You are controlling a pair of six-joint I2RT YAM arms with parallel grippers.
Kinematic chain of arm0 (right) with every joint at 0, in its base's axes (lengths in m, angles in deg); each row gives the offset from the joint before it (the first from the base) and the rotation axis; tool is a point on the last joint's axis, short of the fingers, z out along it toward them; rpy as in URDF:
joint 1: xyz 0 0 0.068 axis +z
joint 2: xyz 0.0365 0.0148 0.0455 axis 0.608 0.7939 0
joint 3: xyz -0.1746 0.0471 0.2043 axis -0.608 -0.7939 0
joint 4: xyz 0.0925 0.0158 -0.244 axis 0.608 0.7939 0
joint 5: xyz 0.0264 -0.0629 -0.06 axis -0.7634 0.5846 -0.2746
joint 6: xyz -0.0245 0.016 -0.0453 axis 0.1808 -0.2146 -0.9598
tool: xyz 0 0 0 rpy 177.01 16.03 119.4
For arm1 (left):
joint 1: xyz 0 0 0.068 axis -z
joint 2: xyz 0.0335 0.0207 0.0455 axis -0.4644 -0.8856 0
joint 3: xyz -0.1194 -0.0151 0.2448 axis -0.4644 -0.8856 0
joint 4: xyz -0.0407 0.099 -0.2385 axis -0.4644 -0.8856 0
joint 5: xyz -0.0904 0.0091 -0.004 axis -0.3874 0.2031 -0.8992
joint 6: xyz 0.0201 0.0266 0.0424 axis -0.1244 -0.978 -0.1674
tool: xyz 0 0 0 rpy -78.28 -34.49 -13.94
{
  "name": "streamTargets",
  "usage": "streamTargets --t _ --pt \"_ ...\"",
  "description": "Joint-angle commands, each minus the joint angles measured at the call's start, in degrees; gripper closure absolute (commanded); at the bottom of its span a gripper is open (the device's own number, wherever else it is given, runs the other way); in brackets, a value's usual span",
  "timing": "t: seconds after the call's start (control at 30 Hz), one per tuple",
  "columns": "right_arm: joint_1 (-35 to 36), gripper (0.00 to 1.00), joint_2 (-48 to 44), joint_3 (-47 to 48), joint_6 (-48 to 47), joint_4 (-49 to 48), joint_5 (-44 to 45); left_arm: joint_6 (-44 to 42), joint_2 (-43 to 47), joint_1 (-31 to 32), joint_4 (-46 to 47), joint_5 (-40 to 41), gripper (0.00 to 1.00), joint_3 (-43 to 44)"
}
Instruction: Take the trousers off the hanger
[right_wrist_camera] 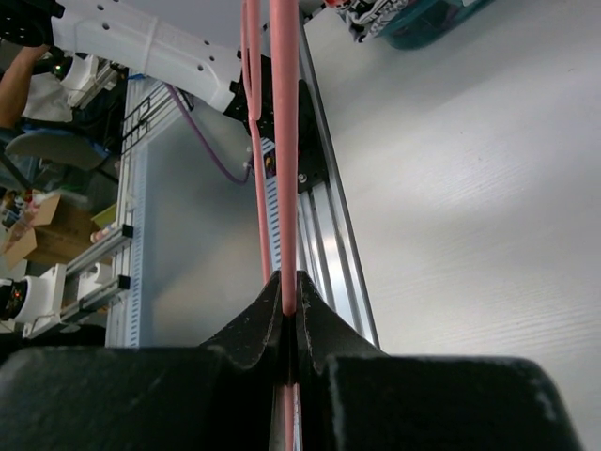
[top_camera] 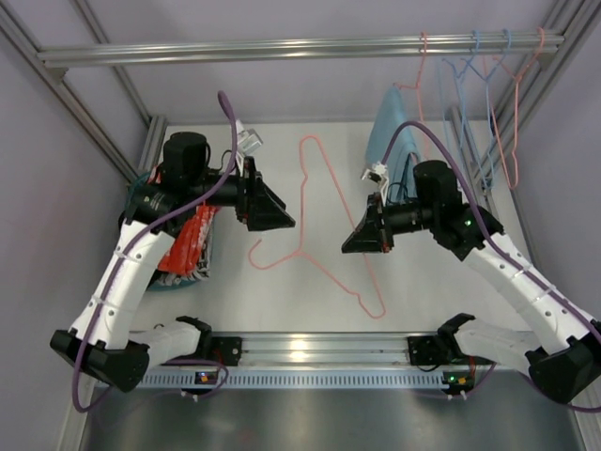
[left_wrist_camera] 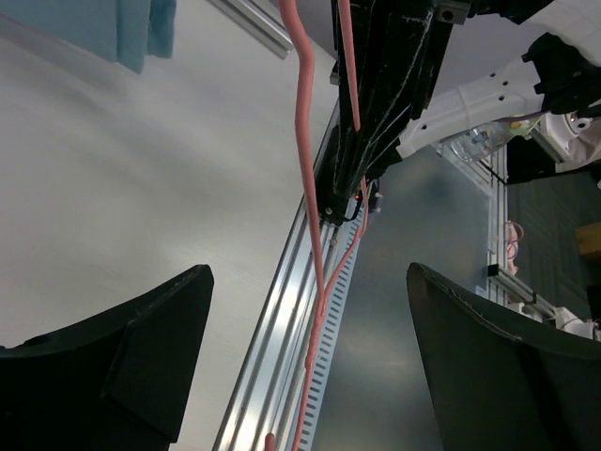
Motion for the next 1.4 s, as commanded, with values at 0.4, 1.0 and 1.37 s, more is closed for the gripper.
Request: streamTargets --t 0.4,1.0,1.37 --pt "3.9 1.0 4.2 10.7 -6.3 2.3 1.7 9.1 -1.2 11.5 12.2 5.7 0.66 -0.9" --pt "3.9 0.03 -9.0 12.8 -24.0 10.7 40.2 44.5 1.3 6.0 18.7 23.2 1.0 -5.0" --pt "12.6 0.09 -10.6 11.3 -46.9 12.6 49.5 60.5 -2.0 -1.6 14.6 24.3 1.0 -3.6"
